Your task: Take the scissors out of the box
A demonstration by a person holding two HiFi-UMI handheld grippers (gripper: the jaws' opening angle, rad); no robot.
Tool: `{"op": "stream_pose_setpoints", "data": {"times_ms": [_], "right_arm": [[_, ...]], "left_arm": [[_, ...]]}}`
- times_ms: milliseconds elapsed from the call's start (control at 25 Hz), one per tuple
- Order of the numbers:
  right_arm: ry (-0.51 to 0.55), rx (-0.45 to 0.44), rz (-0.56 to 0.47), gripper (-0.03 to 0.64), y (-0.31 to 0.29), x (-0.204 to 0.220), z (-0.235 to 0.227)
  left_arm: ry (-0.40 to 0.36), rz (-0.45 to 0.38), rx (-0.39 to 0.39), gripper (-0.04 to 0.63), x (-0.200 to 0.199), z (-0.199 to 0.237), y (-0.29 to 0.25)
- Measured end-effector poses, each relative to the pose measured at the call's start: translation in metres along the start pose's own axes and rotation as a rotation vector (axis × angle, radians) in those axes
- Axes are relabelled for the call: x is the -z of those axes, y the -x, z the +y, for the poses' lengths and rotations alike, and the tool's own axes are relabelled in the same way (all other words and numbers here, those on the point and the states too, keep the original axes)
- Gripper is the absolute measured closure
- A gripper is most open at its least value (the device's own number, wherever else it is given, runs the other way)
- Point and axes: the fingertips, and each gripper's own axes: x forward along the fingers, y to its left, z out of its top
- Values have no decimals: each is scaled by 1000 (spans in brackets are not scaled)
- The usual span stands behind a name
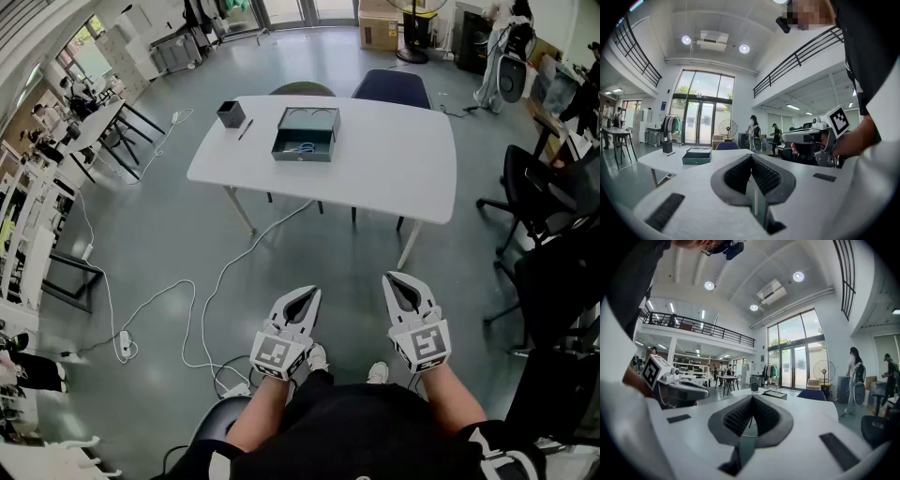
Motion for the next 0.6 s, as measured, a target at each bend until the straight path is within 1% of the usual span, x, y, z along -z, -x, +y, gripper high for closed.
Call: {"op": "stream_pose_setpoints", "data": {"times_ms": [160, 320, 440, 600], "right_arm": [[-1, 8, -7, 614, 20, -3, 2], [8, 9, -9, 614, 25, -4, 2], [-3, 21, -7, 614, 22, -6, 4], [-31, 18, -46, 612, 12, -11, 10]], "left_arm": [[11, 8, -24, 583, 1, -13, 11], [10, 10, -38, 583, 2, -16, 14], [2, 14, -33, 583, 3, -12, 17], [5, 21, -40, 583, 1, 3, 20]]}}
